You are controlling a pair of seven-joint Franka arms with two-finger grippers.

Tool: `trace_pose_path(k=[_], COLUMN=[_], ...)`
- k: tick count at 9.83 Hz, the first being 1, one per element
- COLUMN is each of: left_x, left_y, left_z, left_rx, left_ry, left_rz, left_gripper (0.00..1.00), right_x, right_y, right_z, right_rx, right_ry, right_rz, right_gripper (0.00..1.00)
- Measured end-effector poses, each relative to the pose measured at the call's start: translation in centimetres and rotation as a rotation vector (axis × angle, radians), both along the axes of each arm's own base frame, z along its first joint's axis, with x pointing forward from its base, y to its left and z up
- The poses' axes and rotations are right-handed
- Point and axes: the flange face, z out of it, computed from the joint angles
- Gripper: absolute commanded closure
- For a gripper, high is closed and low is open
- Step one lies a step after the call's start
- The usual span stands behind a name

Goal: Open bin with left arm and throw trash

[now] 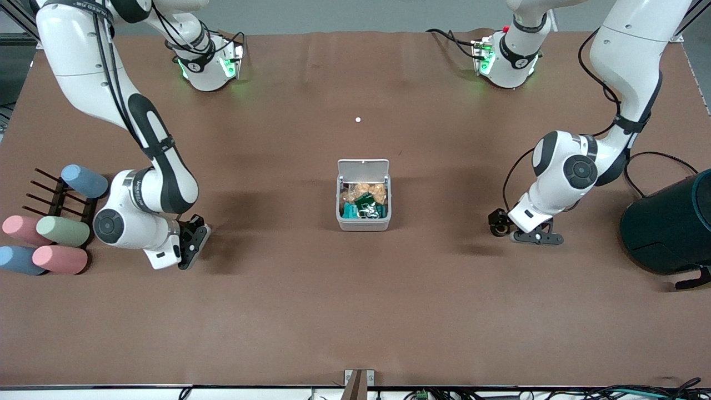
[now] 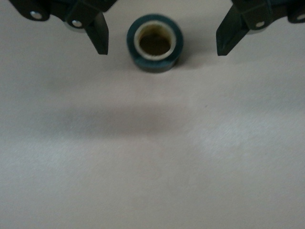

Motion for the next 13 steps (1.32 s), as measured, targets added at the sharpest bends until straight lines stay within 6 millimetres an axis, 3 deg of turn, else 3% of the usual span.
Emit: trace_pose_path(k=[2,3,6,9,10,11,12,13], left_x=[0.6,0.6,0.4,0.1,0.0,0.0,0.1,0.2], left_y=[-0.4,-0.4,-0.3,0.2,0.1,0.1,0.2,0.6], left_z=[-0.9,-1.6,-3.1,-3.5,-3.6,-3.6,-3.5,-3.2], left_rx=[-0.01,-0.013,-0.019,-0.01,-0.009,-0.009,-0.008,-0.006], left_ry=[0.006,0.016,0.041,0.077,0.083,0.083,0.082,0.079], left_rz=[0.0,0.001,0.007,0.016,0.026,0.028,0.031,0.036], left_gripper=[0.0,0.0,0.01,0.06,0.25,0.57,0.82,0.91], right_x=[1.3,1.8,1.1,-0.5,-1.8,-3.4,-4.9,-5.9], right_y=[2.4,4.9,15.0,22.9,26.8,30.7,33.6,35.1], right_z=[2.3,3.5,8.8,12.9,13.9,14.6,14.8,14.8], right_rx=[0.061,0.067,0.133,0.127,0.12,0.119,0.107,0.076], right_ry=[0.016,0.021,0.093,0.145,0.161,0.169,0.169,0.146], right_rz=[-0.14,-0.229,-0.558,-0.774,-0.837,-0.886,-0.907,-0.902], right_gripper=[0.99,0.99,0.99,0.99,0.99,0.99,0.99,0.99])
